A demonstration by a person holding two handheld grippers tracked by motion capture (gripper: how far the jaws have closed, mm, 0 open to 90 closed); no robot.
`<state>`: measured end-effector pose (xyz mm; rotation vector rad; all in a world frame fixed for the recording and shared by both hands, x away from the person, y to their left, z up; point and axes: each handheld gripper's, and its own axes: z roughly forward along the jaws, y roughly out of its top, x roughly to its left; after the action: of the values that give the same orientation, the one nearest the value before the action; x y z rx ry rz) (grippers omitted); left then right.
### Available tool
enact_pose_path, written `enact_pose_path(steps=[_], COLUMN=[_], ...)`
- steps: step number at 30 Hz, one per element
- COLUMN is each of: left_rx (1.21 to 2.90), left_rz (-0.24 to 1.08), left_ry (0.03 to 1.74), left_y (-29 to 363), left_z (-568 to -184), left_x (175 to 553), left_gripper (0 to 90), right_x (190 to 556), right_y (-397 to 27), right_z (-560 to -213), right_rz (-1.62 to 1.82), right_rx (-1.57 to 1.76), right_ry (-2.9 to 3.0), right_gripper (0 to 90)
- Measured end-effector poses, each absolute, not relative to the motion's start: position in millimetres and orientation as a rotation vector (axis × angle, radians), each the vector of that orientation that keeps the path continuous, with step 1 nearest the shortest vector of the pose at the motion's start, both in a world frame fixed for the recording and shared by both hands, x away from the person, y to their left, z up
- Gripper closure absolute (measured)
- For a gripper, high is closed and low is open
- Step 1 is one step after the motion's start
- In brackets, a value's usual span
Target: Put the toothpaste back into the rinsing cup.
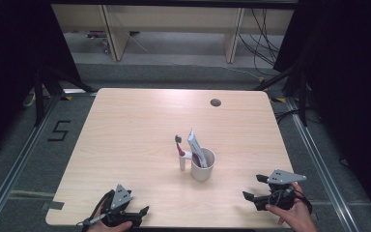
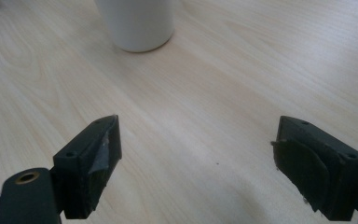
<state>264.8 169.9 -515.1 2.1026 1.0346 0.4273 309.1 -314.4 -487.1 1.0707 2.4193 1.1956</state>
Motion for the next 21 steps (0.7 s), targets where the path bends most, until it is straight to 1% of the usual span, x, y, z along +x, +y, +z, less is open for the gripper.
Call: enact_pose_path(steps=[1,6,21], left_rx=[2.103,2.101,2.104], left_rz=[0.427,0.419,0.418], left_ry=[1.033,1.031,1.027], left_y=[169.9,169.4,169.0], left_z=[-515.1,-515.1,-515.6], left_x=[264.8,264.5,264.5], left_gripper=[17.0,17.0,17.0], right_x=[310.4,306.4,299.7], right_y=[-315.9,-315.5,-315.2], right_z=[-487.8,-489.5,-496.6], right_rz=[1.187,1.152,1.087], right_rx=[1.032,1.08,1.066], right_ry=[2.415,2.422,2.468], right_gripper=[15.9,15.9,16.0])
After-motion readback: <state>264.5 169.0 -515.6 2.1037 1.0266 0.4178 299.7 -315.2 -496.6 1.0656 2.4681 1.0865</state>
